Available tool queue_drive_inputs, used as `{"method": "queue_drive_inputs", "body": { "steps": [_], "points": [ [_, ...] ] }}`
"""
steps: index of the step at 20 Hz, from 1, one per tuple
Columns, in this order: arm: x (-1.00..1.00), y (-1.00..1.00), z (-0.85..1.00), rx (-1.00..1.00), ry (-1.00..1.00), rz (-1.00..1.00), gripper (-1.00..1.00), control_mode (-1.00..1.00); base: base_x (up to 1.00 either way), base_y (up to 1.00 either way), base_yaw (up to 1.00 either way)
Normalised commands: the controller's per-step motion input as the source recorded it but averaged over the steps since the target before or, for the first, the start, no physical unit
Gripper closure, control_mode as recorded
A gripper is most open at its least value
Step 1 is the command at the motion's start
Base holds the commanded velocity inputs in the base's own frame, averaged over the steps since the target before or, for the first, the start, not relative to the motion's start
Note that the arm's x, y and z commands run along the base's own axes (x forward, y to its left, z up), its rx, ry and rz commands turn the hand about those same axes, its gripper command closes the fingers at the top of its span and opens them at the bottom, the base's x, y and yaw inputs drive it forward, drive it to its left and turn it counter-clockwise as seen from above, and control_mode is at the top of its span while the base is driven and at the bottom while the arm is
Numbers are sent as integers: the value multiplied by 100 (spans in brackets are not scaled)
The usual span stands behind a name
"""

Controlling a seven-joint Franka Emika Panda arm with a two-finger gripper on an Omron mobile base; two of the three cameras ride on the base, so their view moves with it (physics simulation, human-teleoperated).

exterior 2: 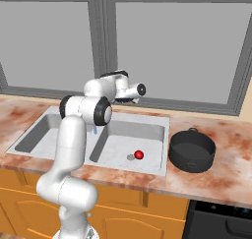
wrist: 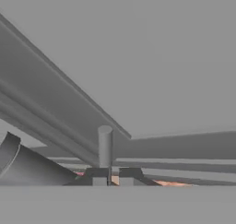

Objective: Dump the tomato from the pot into the sink. Then turn on the water and wash the tomato. Then turn off the water and put the tomato back in the pot.

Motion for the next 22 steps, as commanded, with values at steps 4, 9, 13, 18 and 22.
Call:
{"method": "queue_drive_inputs", "body": {
  "steps": [4,9,13,18,22],
  "points": [
    [-33,-42,0,0,0,0,100,-100,0,0,0],
    [-12,-14,0,1,-4,0,100,-100,0,0,0],
    [0,0,0,4,-13,0,100,-100,0,0,0],
    [0,0,0,4,-8,0,100,-100,0,0,0],
    [0,0,-1,3,-2,0,100,-100,0,0,0]
  ]
}}
